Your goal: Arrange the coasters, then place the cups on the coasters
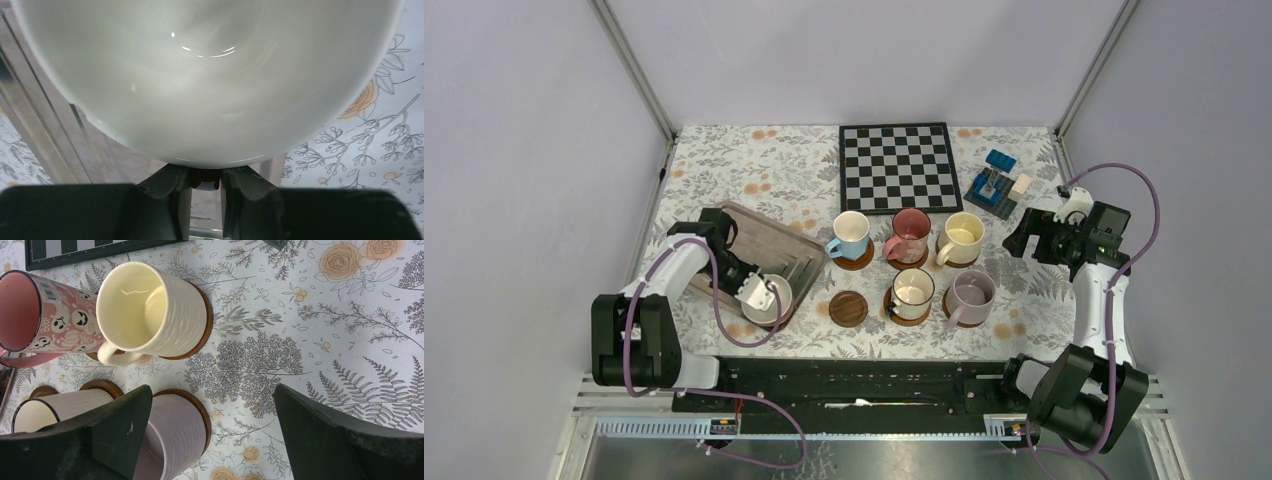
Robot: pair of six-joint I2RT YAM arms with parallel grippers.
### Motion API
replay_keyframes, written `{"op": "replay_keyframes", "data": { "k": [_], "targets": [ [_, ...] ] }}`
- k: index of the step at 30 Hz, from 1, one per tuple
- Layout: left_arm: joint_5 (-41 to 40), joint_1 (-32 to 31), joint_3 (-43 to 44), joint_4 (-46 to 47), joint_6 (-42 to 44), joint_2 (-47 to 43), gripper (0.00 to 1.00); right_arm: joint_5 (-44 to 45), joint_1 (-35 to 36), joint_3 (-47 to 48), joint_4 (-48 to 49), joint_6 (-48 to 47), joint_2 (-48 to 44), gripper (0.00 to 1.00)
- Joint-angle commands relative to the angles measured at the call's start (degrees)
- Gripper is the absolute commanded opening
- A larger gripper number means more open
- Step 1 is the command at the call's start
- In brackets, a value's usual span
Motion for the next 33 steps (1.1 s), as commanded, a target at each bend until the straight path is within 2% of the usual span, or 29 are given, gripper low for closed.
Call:
{"op": "replay_keyframes", "data": {
  "k": [1,4,5,9,15,18,20,25,29,33],
  "targets": [
    [2.0,0.1,0.7,-0.8,13.5,0.5,0.14,-0.5,0.3,0.2,0.4,-0.7,0.1,0.98],
    [1.2,1.5,1.0,-0.8,9.8,0.6,0.01,-0.5,0.3,0.3,0.4,-0.8,0.2,0.98],
    [0.8,1.8,0.7,0.3,7.7,0.5,0.00,-0.6,0.3,0.3,0.3,-0.8,0.2,0.98],
    [-1.8,1.9,0.2,4.8,-4.1,0.6,0.00,-0.9,0.3,0.2,0.4,-1.0,0.3,0.98],
    [-0.3,3.8,5.2,5.1,-22.3,0.8,0.00,-1.5,0.3,0.4,0.2,-1.2,0.7,0.98],
    [1.2,3.8,6.0,3.4,-27.6,-1.0,0.00,-1.6,0.3,0.4,0.2,-1.2,0.6,0.98],
    [2.3,3.8,5.9,6.0,-35.0,-2.1,0.00,-1.7,0.3,0.4,0.2,-1.3,0.3,0.98],
    [-0.7,4.3,7.1,10.8,-49.8,-0.7,0.00,-1.7,0.3,0.4,0.2,-1.4,0.0,0.98],
    [3.8,6.1,11.5,10.9,-60.5,0.1,0.00,-1.9,0.3,0.5,0.1,-1.5,0.3,0.98],
    [8.8,5.9,11.2,11.3,-66.8,-3.4,0.00,-1.5,0.3,0.5,-0.1,-1.7,0.0,0.98]
  ]
}}
